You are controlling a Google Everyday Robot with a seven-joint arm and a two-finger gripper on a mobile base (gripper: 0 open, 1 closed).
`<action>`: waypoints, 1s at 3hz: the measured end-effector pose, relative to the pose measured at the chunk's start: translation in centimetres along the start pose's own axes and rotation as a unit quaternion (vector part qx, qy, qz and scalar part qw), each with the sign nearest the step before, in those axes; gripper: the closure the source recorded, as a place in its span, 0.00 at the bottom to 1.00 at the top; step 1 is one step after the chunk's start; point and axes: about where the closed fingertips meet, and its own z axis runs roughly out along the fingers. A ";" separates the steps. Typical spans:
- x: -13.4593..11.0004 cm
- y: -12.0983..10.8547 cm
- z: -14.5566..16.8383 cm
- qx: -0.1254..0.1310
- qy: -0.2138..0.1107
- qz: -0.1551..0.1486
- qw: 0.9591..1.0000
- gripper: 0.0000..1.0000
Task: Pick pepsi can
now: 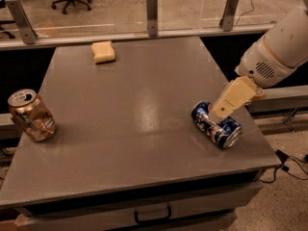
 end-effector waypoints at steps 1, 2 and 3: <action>0.4 0.6 2.0 -0.022 -0.004 0.061 0.998 0.00; 1.1 1.3 4.0 -0.027 0.000 0.101 0.995 0.00; 1.9 1.4 5.8 -0.026 0.010 0.133 0.991 0.23</action>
Offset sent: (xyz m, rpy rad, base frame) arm -0.0095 0.0175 -0.0708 0.1111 0.1703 -0.2453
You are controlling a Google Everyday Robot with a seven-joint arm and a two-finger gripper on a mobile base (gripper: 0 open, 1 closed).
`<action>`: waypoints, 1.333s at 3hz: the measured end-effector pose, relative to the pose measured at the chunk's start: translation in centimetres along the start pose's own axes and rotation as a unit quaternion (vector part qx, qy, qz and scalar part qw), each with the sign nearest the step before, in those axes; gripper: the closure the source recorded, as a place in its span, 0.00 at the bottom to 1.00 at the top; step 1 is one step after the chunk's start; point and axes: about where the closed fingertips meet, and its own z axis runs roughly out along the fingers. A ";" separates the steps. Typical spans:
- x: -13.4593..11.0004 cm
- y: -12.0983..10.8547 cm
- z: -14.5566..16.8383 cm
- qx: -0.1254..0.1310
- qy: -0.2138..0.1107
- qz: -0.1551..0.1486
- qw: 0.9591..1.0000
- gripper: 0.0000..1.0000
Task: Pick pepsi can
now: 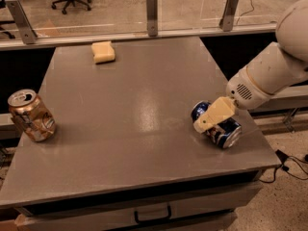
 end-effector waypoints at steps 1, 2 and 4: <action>0.0 -0.2 0.5 0.001 0.002 0.010 1.000 0.47; -1.0 0.0 0.3 -0.001 -0.009 0.000 1.000 0.70; -8.2 1.1 -2.7 -0.030 -0.079 -0.114 0.990 1.00</action>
Offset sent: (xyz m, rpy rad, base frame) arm 0.0158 0.0108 0.0097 0.0295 -0.0379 0.0193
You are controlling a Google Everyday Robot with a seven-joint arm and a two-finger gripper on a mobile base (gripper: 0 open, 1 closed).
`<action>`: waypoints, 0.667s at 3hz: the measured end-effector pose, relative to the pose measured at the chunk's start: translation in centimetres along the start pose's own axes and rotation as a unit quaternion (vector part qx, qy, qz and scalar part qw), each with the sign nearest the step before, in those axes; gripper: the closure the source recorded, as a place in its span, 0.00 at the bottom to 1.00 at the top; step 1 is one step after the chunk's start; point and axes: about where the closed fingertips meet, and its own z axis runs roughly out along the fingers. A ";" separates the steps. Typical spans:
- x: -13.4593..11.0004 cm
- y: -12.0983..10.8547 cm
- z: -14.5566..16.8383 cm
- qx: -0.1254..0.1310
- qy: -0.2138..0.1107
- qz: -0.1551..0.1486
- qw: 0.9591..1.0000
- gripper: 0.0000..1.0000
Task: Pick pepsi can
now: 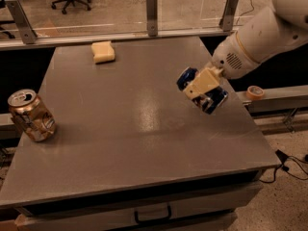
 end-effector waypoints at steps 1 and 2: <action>-5.5 0.0 -3.1 -0.016 -0.069 -0.070 0.995 1.00; -7.2 -0.2 -5.0 -0.002 -0.090 -0.085 0.992 1.00</action>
Offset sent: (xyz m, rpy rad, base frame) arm 0.0156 0.0173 0.0485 0.0787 -0.1088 0.1047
